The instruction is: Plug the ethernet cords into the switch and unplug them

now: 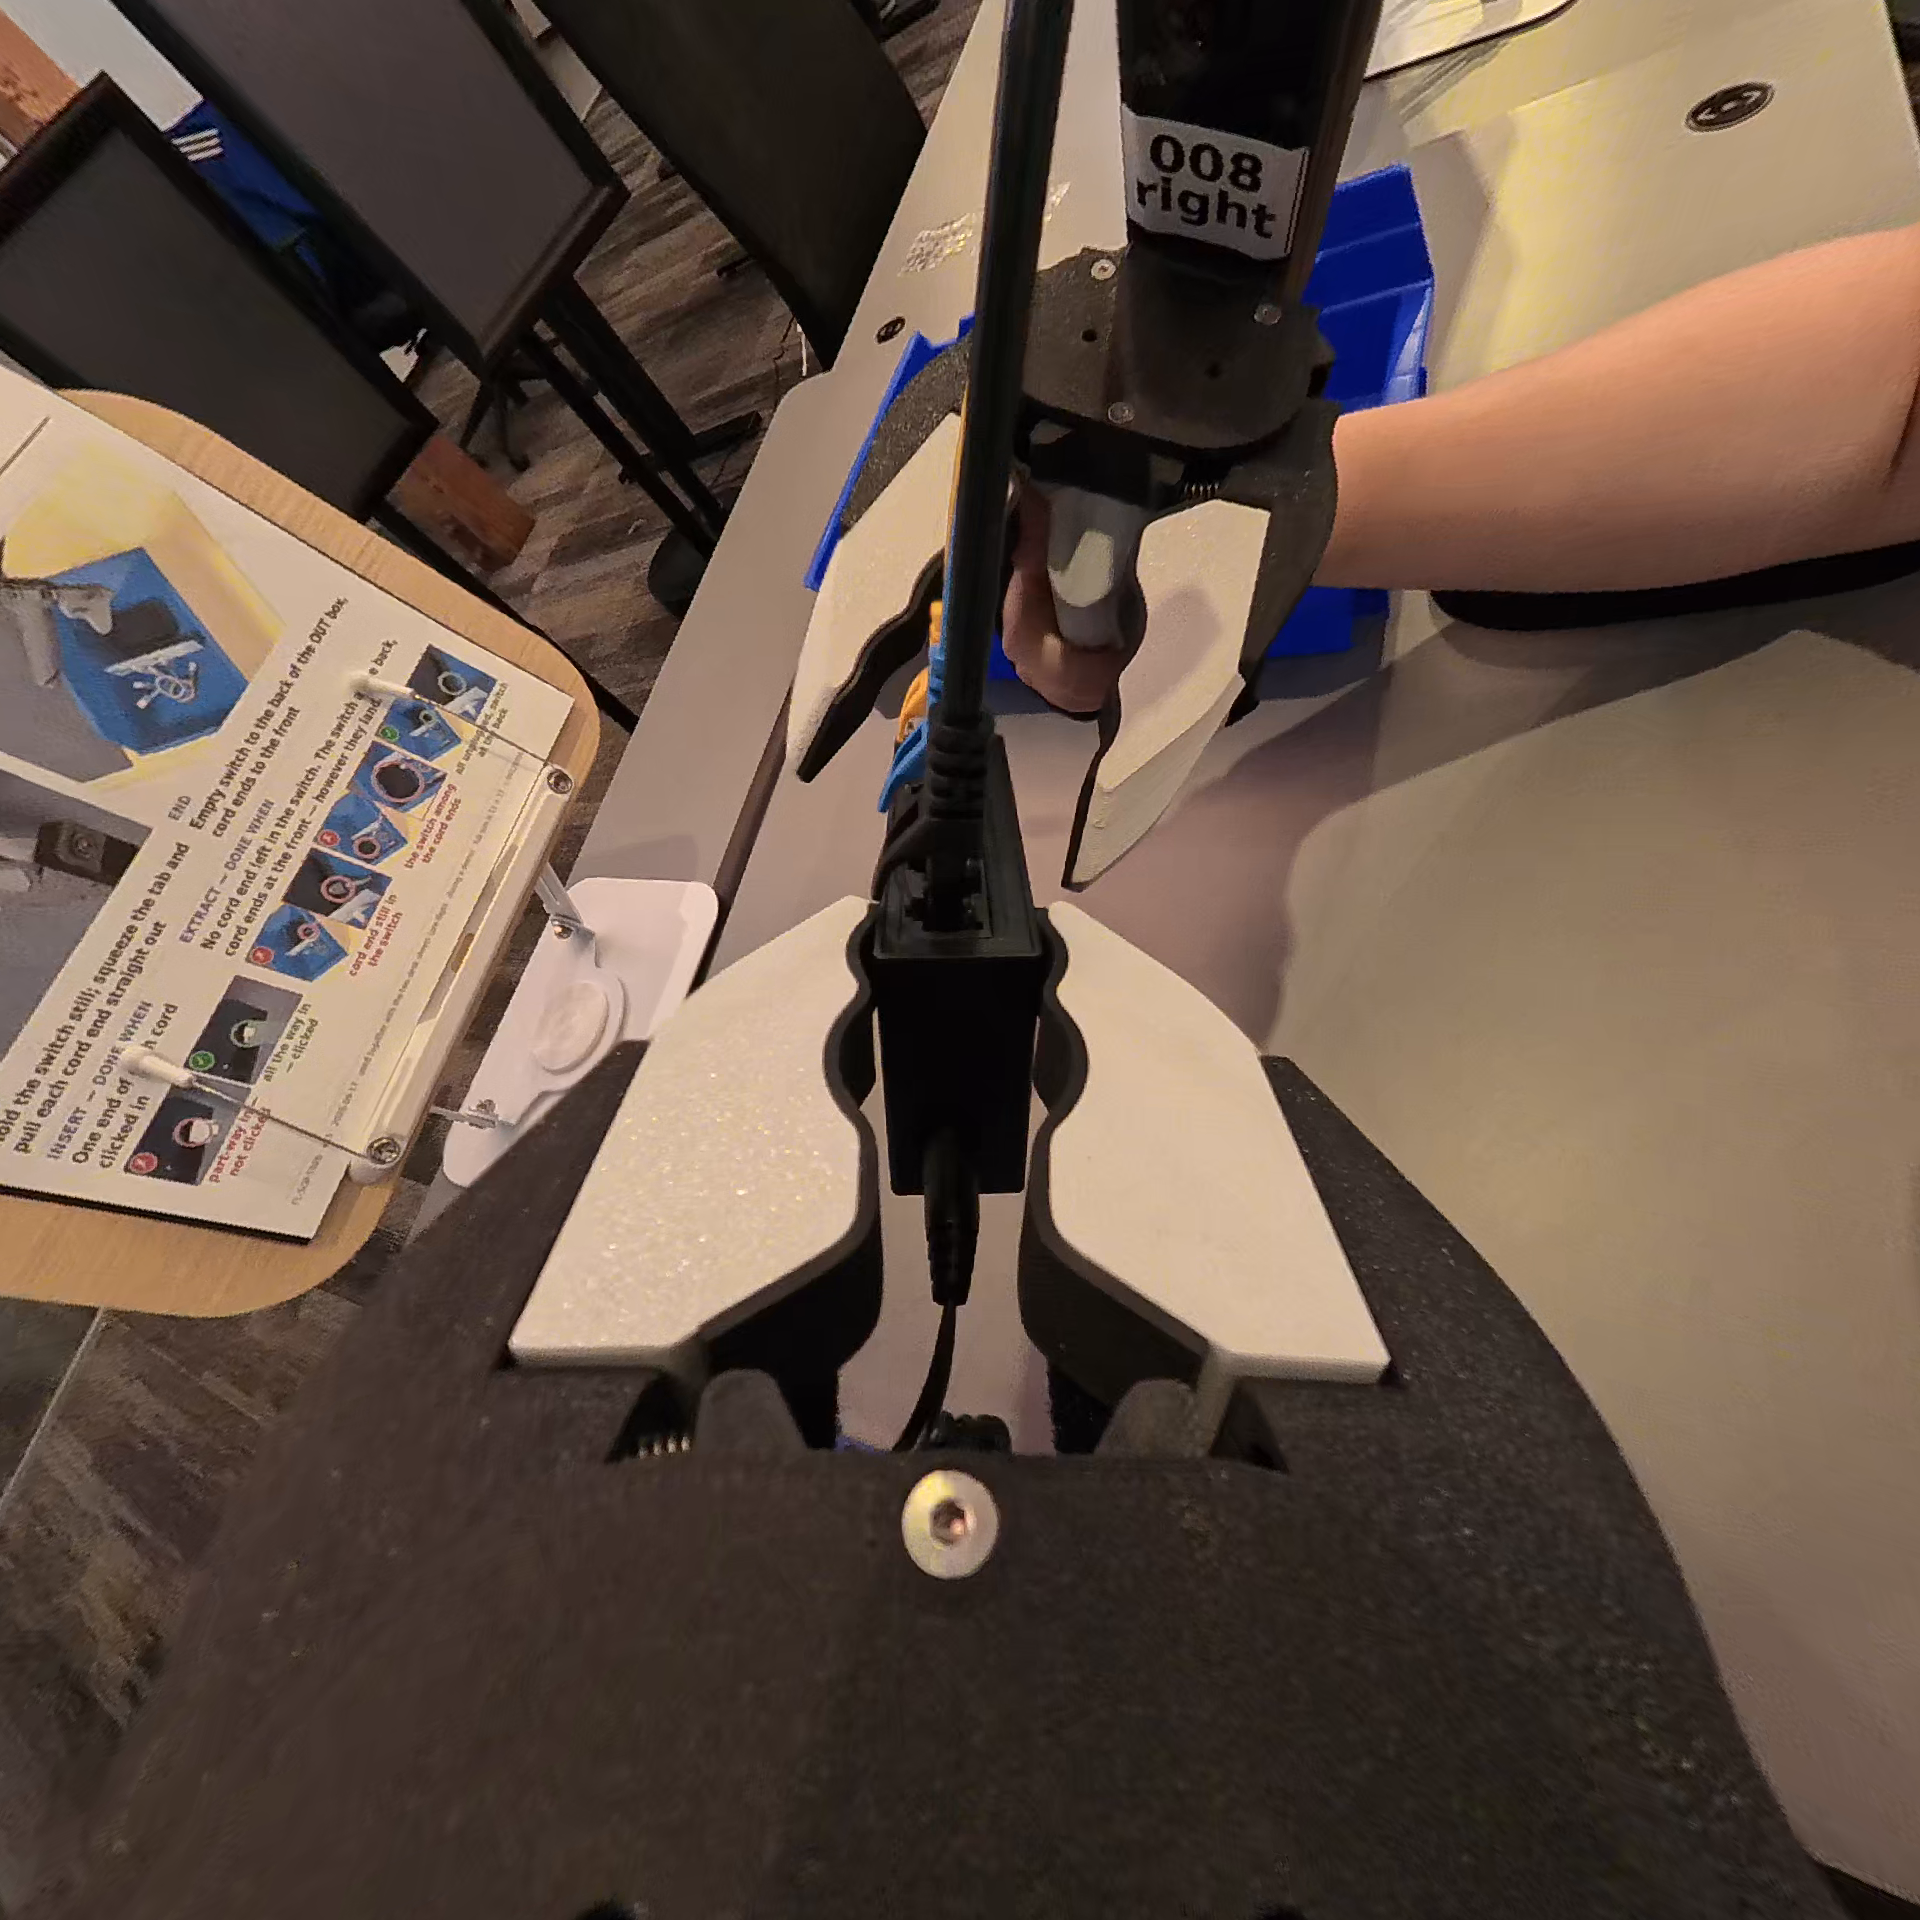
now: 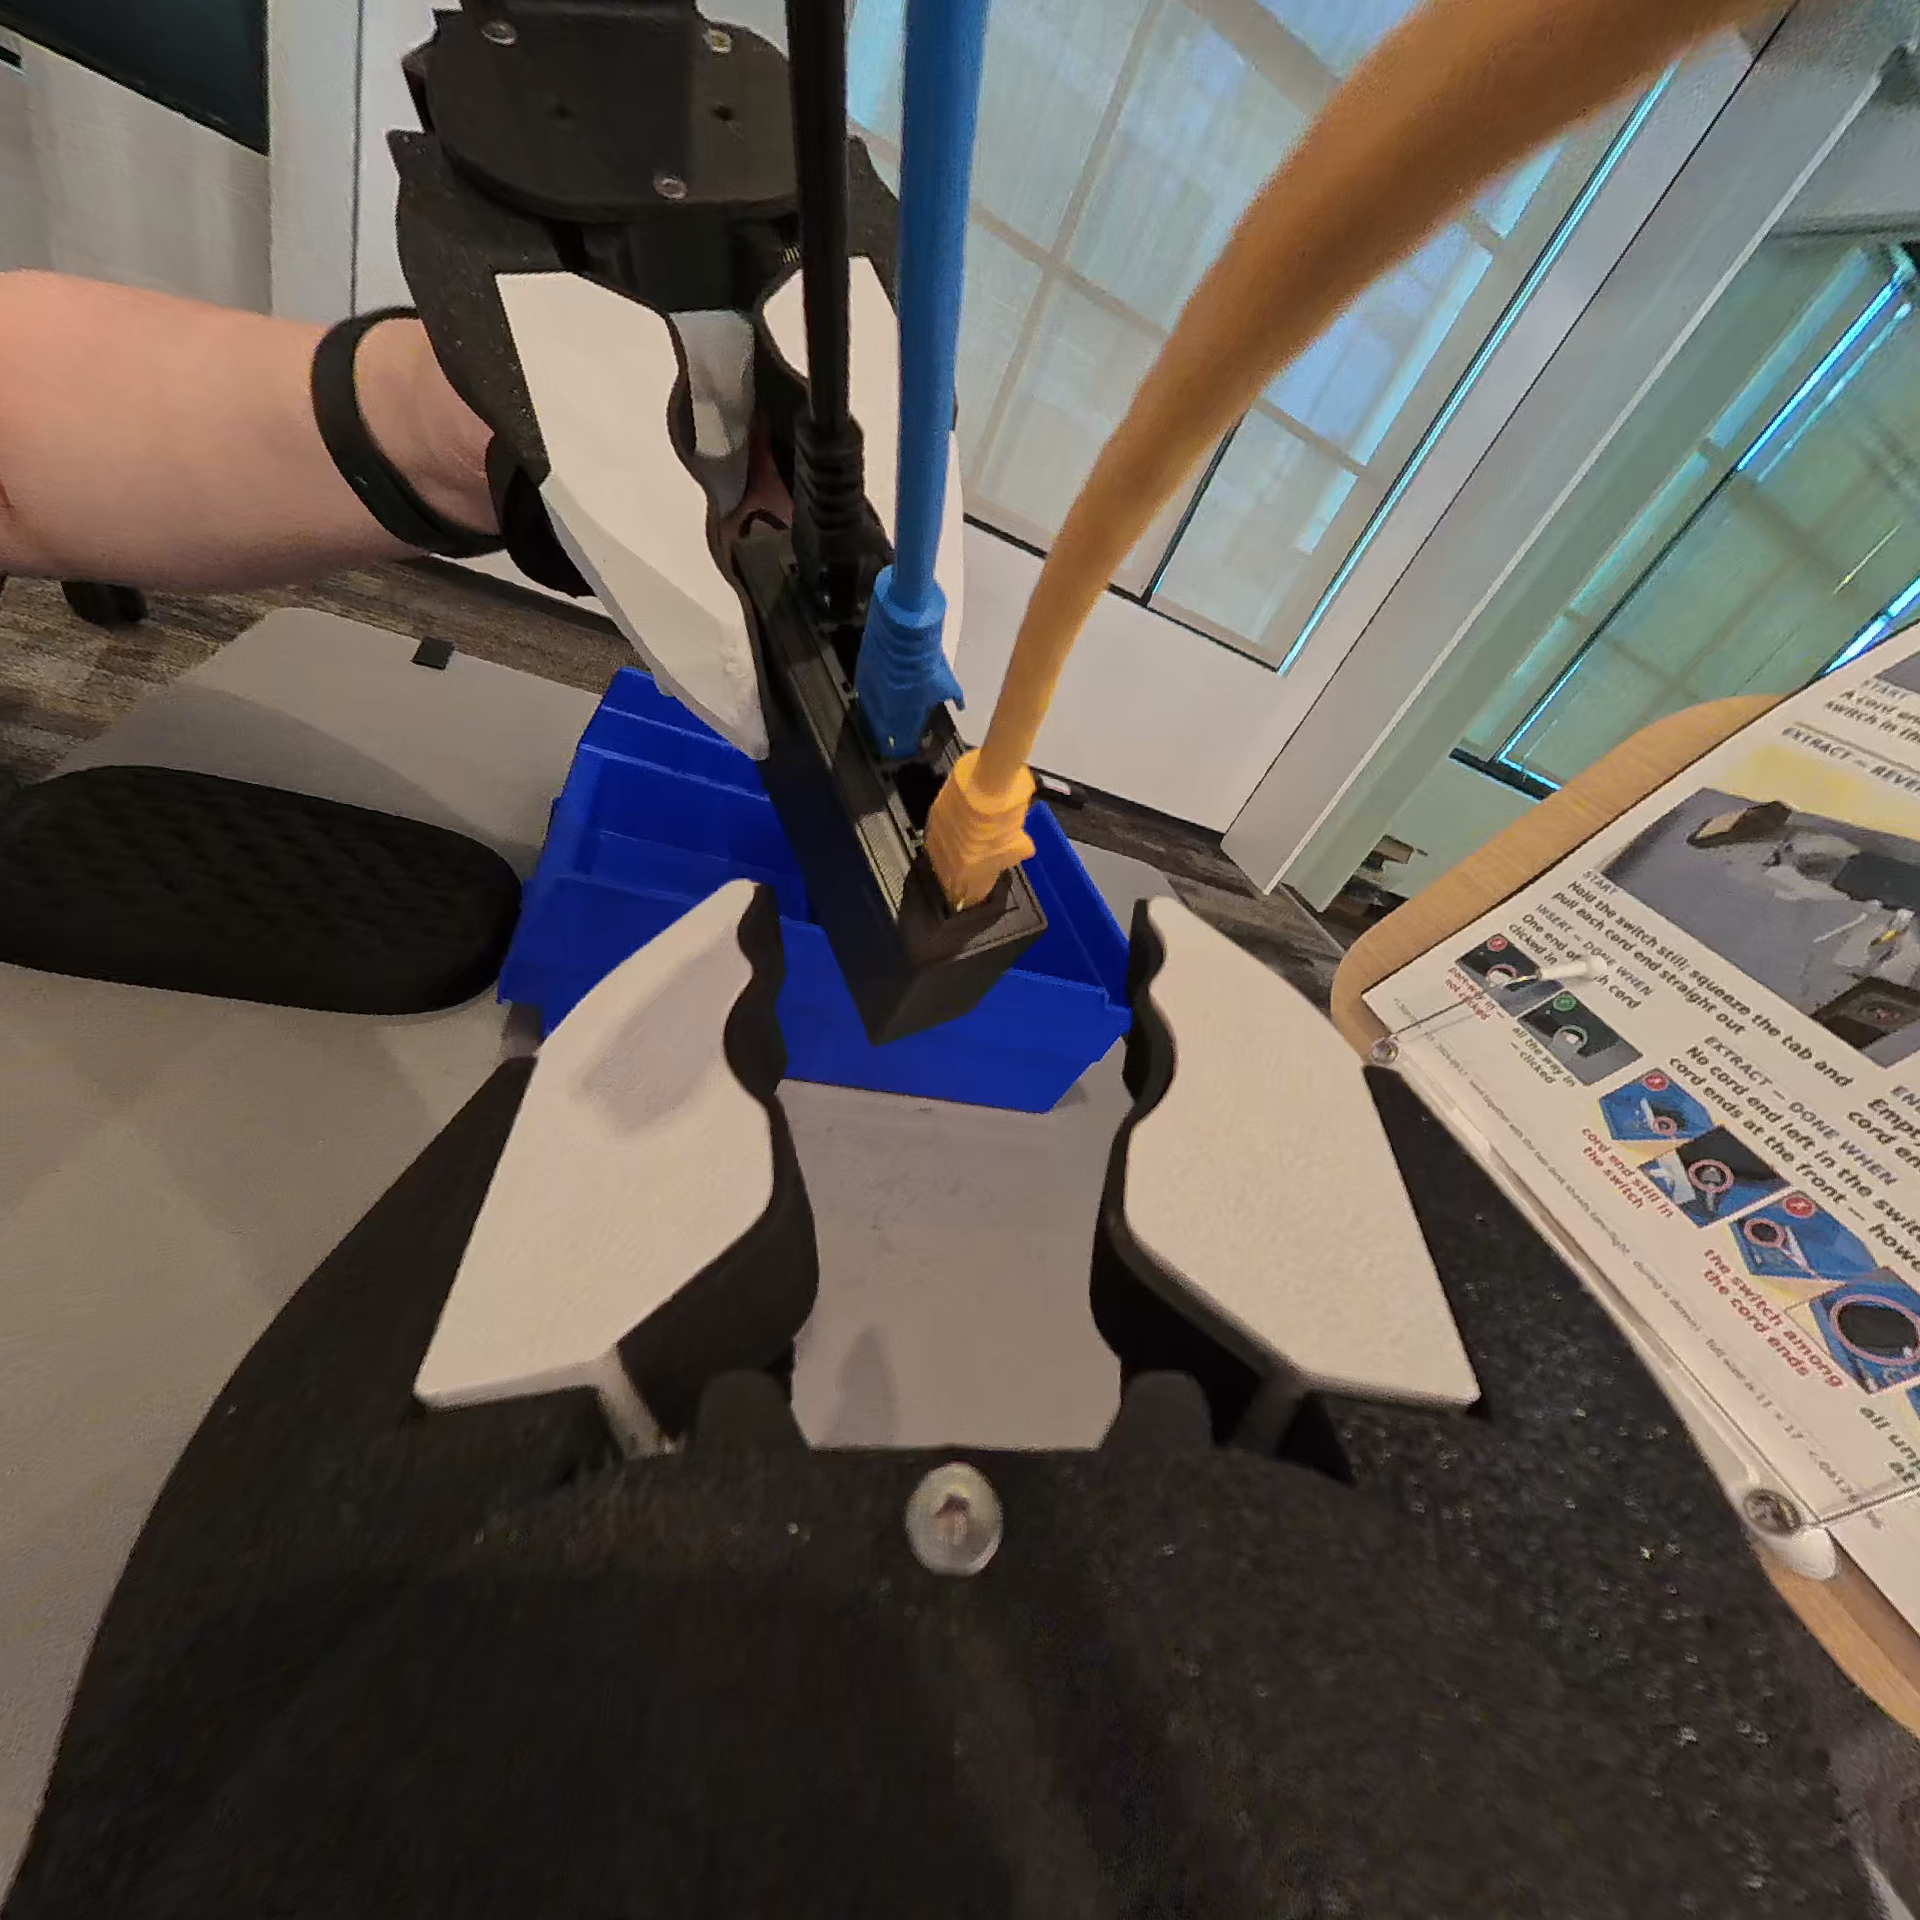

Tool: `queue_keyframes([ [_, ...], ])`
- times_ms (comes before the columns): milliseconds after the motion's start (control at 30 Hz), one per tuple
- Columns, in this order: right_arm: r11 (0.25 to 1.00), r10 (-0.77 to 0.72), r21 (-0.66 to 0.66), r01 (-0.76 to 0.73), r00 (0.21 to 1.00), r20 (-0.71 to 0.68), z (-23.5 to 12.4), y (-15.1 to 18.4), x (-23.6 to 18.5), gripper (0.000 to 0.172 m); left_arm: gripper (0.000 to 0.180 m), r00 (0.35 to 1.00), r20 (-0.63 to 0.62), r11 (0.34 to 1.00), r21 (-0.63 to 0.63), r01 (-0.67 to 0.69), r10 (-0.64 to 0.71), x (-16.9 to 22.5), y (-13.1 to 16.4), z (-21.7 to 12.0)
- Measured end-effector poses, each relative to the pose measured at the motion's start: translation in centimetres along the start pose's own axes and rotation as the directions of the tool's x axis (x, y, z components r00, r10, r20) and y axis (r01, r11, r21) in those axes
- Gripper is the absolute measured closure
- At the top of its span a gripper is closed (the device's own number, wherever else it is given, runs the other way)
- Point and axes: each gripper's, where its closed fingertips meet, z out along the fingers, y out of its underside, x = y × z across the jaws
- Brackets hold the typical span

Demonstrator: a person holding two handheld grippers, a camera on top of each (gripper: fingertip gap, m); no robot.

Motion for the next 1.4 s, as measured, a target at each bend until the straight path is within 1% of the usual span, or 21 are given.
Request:
queue_keyframes([
  [200, 0.999, -0.012, 0.039, 0.012, 1.0, 0.01, -0.3, -1.1, -0.3, 0.111, 0.154, 1.0, -0.01, 1.0, 0.015, -0.008, 0.008, 0.3, -0.8, 0.1],
  [367, 0.999, -0.005, 0.033, 0.005, 1.0, 0.023, -0.3, -1.0, -0.4, 0.111, 0.154, 1.0, -0.011, 1.0, 0.025, 0.001, -0.001, 0.2, -1.0, 0.0],
  [633, 0.996, -0.009, 0.086, 0.003, 0.997, 0.071, -0.5, -2.0, -1.3, 0.113, 0.154, 0.999, -0.05, 0.999, 0.034, 0.014, -0.012, 1.0, -1.1, 0.1],
  [767, 0.993, -0.026, 0.118, 0.012, 0.993, 0.118, -0.6, -2.7, -2.3, 0.119, 0.154, 0.996, -0.084, 0.999, 0.031, 0.017, -0.014, 1.5, -1.1, 0.2],
  [833, 0.992, -0.051, 0.123, 0.034, 0.989, 0.136, -0.7, -2.8, -2.8, 0.128, 0.154, 0.995, -0.103, 1.0, 0.019, 0.014, -0.012, 1.7, -0.9, 0.4],
  [933, 0.992, -0.065, 0.113, 0.05, 0.989, 0.134, -0.7, -2.5, -2.8, 0.136, 0.155, 0.993, -0.119, 1.0, 0.013, 0.018, -0.016, 2.0, -0.5, 0.6],
  [967, 0.994, -0.056, 0.105, 0.042, 0.989, 0.134, -0.6, -2.3, -2.7, 0.143, 0.154, 0.992, -0.123, 1.0, 0.012, 0.019, -0.018, 2.0, -0.4, 0.7],
  [1100, 0.996, -0.012, 0.086, -0.002, 0.987, 0.158, -0.5, -1.7, -2.6, 0.143, 0.154, 0.989, -0.142, 0.999, 0.005, 0.034, -0.033, 1.9, 0.0, 1.0],
  [1167, 0.996, 0.008, 0.086, -0.023, 0.984, 0.178, -0.4, -1.6, -2.8, 0.139, 0.154, 0.986, -0.163, 0.999, -0.01, 0.039, -0.041, 1.9, 0.3, 1.3],
  [1267, 0.998, -0.011, 0.069, -0.002, 0.983, 0.182, -0.1, -1.3, -3.2, 0.139, 0.154, 0.979, -0.2, 0.999, -0.041, 0.03, -0.038, 2.3, 0.5, 1.7],
  [1333, 0.998, -0.029, 0.051, 0.021, 0.985, 0.172, -0.1, -1.0, -3.1, 0.144, 0.154, 0.979, -0.2, 0.999, -0.051, 0.019, -0.029, 2.3, 0.7, 1.9],
  [1400, 0.999, 0.001, 0.035, -0.008, 0.98, 0.199, -0.2, -0.9, -3.2, 0.146, 0.154, 0.977, -0.209, 0.998, -0.046, 0.03, -0.039, 2.5, 0.7, 2.0],
])
